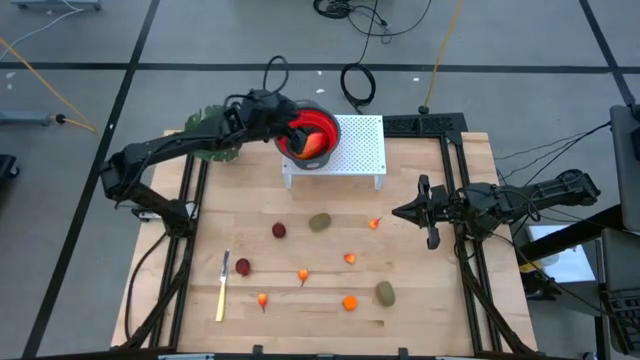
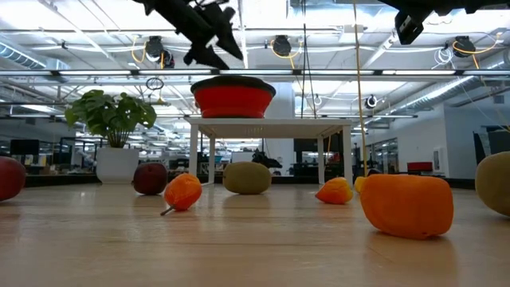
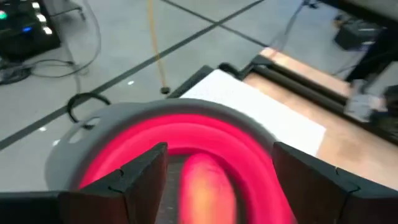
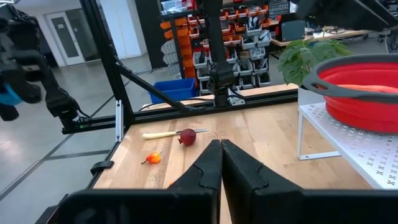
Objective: Pick & Place Fruit
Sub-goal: Put the kiwi into the red strainer bowl on the shelf
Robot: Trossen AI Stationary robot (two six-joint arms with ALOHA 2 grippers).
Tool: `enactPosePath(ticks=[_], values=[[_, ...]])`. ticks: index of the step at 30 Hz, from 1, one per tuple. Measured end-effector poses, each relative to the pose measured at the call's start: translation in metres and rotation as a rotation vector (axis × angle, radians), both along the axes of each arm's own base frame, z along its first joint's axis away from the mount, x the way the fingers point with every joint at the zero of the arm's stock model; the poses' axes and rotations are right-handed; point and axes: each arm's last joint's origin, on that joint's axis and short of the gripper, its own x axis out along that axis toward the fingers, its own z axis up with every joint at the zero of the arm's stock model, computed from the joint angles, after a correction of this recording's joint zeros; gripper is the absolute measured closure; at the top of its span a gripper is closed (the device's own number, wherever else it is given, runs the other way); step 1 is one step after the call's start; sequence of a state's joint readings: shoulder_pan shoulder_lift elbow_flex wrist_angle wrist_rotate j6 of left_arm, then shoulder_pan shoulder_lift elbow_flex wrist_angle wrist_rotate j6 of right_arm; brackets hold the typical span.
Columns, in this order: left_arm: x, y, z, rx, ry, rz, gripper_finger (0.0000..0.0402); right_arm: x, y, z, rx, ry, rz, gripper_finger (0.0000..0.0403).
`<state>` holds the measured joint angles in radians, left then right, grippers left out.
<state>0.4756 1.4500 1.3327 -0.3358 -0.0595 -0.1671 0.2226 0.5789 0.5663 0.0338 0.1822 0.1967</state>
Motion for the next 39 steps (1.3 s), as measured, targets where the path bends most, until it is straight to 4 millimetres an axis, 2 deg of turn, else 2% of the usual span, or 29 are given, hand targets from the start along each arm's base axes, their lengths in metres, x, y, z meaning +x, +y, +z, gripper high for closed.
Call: enactPosePath(ticks=[8,12,27,39], values=[[-0.008,-0.041,0.026,0.038,-0.076,-0.118,0.0168,0.0,0.0,0.0,0.0,0.0,0.0,0.0401],[-0.007,-0.06,0.032,0.041,-0.097,-0.18,0.0197,0.0,0.0,0.0,0.0,0.0,0.0,0.0402],[0.01,-0.127,0.029,0.035,-0.091,-0.399,0.0281,0.0,0.0,-0.001,-0.002,0.01,0.0,0.0402],[0.021,-0.172,0.013,0.052,-0.012,-0.473,0.0344,0.0,0.0,-0.001,-0.003,0.012,0.0,0.0401]])
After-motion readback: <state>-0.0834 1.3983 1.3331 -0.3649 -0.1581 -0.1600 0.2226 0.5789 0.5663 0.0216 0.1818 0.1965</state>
